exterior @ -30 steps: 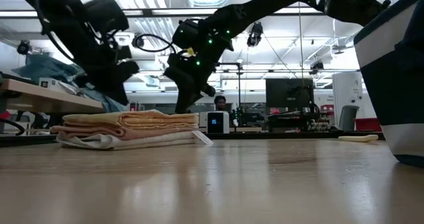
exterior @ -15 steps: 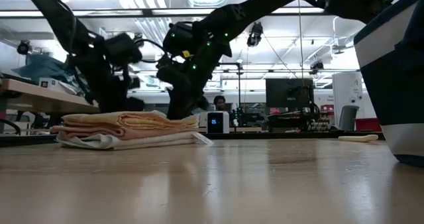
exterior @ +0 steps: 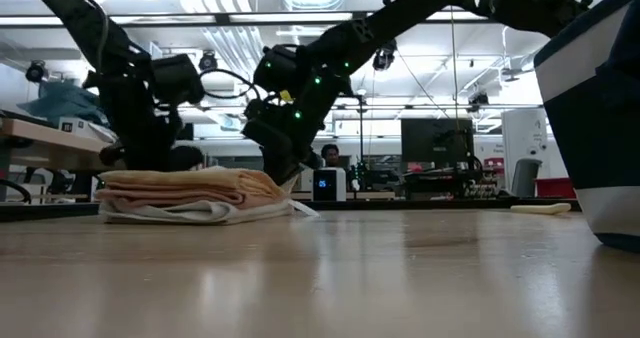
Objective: Fold towel
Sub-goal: Stack the yellow towel on top of the brown towel
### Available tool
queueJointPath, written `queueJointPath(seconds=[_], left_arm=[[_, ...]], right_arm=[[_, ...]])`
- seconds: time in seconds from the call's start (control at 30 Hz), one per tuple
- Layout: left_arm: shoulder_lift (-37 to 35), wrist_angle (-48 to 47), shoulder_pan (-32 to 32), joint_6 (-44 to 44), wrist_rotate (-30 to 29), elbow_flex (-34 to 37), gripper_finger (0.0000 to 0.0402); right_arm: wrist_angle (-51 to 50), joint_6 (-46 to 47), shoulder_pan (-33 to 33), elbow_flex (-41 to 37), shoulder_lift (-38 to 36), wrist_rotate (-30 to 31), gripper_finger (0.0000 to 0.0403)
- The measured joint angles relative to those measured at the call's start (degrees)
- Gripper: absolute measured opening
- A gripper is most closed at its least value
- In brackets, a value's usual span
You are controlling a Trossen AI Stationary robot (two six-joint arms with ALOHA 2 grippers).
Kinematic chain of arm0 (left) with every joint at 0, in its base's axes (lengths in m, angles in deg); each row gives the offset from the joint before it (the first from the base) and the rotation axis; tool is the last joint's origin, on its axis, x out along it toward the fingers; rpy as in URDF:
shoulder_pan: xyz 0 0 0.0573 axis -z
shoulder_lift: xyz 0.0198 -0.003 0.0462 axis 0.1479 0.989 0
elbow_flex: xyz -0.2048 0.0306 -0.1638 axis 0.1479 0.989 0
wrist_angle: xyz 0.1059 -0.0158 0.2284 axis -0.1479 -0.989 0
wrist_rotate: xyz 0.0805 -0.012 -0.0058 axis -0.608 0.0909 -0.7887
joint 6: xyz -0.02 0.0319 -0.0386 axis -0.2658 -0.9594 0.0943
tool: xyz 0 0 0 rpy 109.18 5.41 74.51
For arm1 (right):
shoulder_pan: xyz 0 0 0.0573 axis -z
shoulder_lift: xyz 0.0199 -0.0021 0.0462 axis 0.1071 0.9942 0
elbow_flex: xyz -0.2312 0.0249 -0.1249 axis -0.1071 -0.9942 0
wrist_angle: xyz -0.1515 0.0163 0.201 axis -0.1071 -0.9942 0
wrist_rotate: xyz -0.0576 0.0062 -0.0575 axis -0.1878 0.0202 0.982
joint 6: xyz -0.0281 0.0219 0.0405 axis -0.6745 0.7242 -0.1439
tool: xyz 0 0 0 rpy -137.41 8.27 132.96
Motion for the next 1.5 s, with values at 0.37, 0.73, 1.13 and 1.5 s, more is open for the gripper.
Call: queueJointPath(seconds=[0.37, 0.73, 1.13, 1.5], left_arm=[[-13.17, -5.57, 2.88, 3.78, 6.46, -0.13, 0.0001], [-20.01, -12.87, 3.08, -8.57, 25.27, 0.85, 0.0003], [-20.11, -19.92, 3.24, 0.04, 20.39, 0.07, 0.0002], [-25.06, -26.95, 3.56, 3.47, 22.15, -2.25, 0.0001]], right_arm=[[-4.20, -1.67, 0.54, 5.38, -0.58, 0.30, 0.0000], [-4.58, -2.75, -5.11, 4.31, -1.17, -14.92, 0.0000], [-4.10, 1.19, -10.04, 2.29, 0.66, -11.83, 0.0000], [-8.69, -2.14, -6.83, 2.02, -0.15, -7.57, 0.0000]])
